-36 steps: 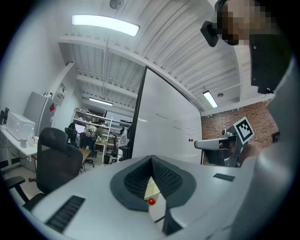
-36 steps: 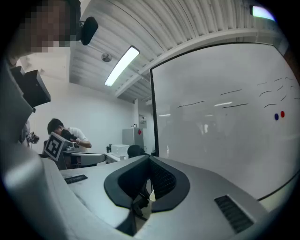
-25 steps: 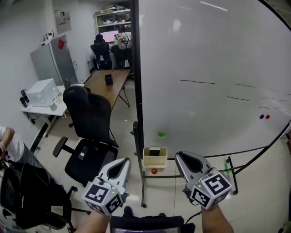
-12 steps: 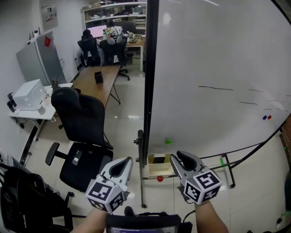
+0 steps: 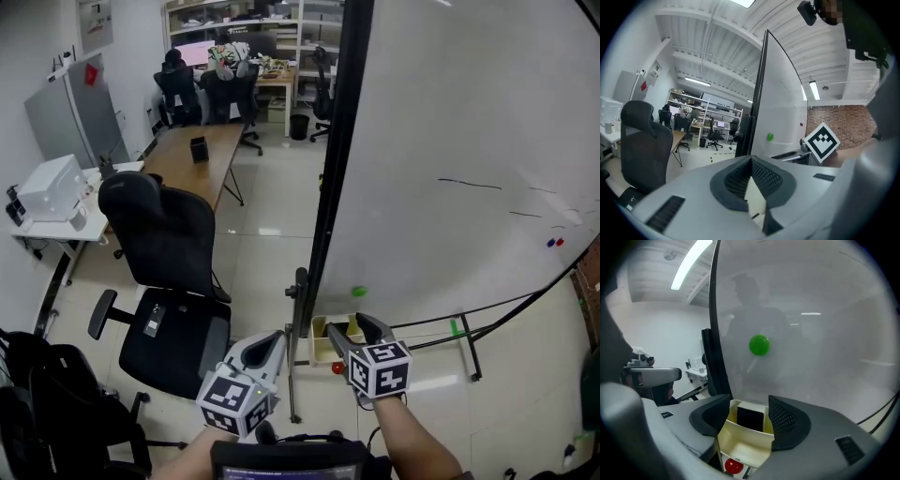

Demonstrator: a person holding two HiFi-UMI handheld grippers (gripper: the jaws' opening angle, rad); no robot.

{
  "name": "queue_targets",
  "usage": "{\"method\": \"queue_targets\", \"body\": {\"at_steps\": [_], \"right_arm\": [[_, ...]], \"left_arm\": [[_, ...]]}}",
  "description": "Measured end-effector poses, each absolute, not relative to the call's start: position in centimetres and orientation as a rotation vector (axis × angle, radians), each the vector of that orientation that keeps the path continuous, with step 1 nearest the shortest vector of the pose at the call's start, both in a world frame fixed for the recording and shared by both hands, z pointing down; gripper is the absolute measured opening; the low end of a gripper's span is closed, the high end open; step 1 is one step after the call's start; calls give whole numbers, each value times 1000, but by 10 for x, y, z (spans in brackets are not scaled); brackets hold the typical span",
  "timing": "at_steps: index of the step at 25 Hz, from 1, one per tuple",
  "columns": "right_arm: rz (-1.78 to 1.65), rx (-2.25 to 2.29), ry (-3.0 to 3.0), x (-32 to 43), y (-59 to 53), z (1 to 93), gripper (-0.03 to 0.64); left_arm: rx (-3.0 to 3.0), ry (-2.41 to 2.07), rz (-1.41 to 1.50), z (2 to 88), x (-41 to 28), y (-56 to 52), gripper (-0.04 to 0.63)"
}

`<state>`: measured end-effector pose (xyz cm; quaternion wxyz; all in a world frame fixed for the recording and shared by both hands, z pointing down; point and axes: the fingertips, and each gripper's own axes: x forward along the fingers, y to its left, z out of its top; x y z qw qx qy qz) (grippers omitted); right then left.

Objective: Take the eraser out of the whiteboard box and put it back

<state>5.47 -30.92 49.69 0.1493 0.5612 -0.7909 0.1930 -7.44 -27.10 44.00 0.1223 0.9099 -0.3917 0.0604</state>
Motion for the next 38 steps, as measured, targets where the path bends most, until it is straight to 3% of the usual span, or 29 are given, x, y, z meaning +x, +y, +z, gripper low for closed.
{"method": "queue_targets", "body": {"at_steps": [23,38], "right_arm": [[594,1707,-2009,49,-329,541,313],[604,1741,-2052,51,-326,532,281]], "left_arm": [[2597,-1122,161,459,-92,-274,35],[2600,-1127,144,455,-100,-270,35]]}}
